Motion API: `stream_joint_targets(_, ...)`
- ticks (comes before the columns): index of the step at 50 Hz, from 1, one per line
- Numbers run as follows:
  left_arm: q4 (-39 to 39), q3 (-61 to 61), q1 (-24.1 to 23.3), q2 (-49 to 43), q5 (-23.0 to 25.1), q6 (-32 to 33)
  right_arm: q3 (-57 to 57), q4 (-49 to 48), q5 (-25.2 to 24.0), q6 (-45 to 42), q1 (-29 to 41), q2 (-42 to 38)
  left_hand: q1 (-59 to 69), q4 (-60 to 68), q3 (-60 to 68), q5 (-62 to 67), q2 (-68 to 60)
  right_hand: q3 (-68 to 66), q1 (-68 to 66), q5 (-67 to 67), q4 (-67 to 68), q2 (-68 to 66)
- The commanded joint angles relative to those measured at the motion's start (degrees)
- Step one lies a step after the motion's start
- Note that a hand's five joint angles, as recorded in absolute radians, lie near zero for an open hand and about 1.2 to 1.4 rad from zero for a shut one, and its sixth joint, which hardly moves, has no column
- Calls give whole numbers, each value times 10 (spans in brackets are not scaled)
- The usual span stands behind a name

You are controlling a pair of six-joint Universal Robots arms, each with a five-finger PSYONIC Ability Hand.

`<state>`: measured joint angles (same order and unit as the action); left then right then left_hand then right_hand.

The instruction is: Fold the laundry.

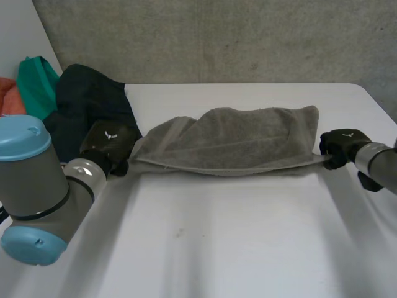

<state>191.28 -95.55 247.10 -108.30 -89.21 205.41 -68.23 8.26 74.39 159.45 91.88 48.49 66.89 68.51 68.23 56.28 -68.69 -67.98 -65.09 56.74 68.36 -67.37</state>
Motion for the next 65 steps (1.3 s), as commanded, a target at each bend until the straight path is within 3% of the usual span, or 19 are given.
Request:
stream_joint_targets(1, -158, -30, -19, 43, -13, 75, -60, 202, -25, -245, -69, 122, 131, 115, 118, 137, -113, -120, -149, 133, 116, -126)
stream_joint_targets(4, -261, -39, -32, 63, -25, 113, -104, 335, -13, -407, -112, 172, 131, 115, 118, 137, -113, -120, -149, 133, 116, -126)
stream_joint_targets(8, -348, -39, -54, 71, -33, 142, -146, 422, -16, -561, -137, 204, 131, 115, 118, 137, -113, -120, -149, 133, 116, -126)
stream_joint_targets(11, -342, -32, -63, 68, -36, 150, -151, 412, -23, -564, -127, 195, 131, 115, 118, 137, -113, -120, -149, 133, 116, -126)
stream_joint_targets(17, -274, 33, -75, 17, -59, 161, -108, 338, -23, -476, -106, 147, 131, 115, 118, 137, -113, -120, -149, 133, 116, -126)
stream_joint_targets(25, -185, 229, -76, -62, -101, 184, 28, 218, -20, -356, -64, 119, 131, 115, 118, 137, -113, -120, -149, 133, 116, -126)
stream_joint_targets(30, -62, 397, -64, -62, -89, 166, 151, 63, -1, -180, -51, 141, 131, 115, 118, 137, -113, -120, -149, 133, 116, -126)
stream_joint_targets(34, 22, 472, -55, -48, -82, 129, 159, -80, 22, -50, -57, 193, 131, 115, 118, 137, -113, -120, -149, 133, 116, -126)
stream_joint_targets(40, -54, 545, -51, -63, -81, 124, 127, -192, 23, 18, -58, 233, 131, 115, 118, 137, -113, -120, -149, 133, 116, -126)
stream_joint_targets(45, -93, 502, -38, -61, -81, 102, 105, -180, 2, 9, -40, 232, 131, 115, 118, 137, -113, -120, -149, 133, 116, -126)
stream_joint_targets(53, -31, 340, -28, -40, -68, 82, 56, -138, -20, -5, -33, 182, 131, 115, 118, 137, -113, -120, -149, 133, 116, -126)
stream_joint_targets(65, -7, 83, -46, -72, -57, 96, -94, -62, -28, -171, -49, 121, 131, 115, 118, 137, -113, -120, -149, 133, 116, -126)
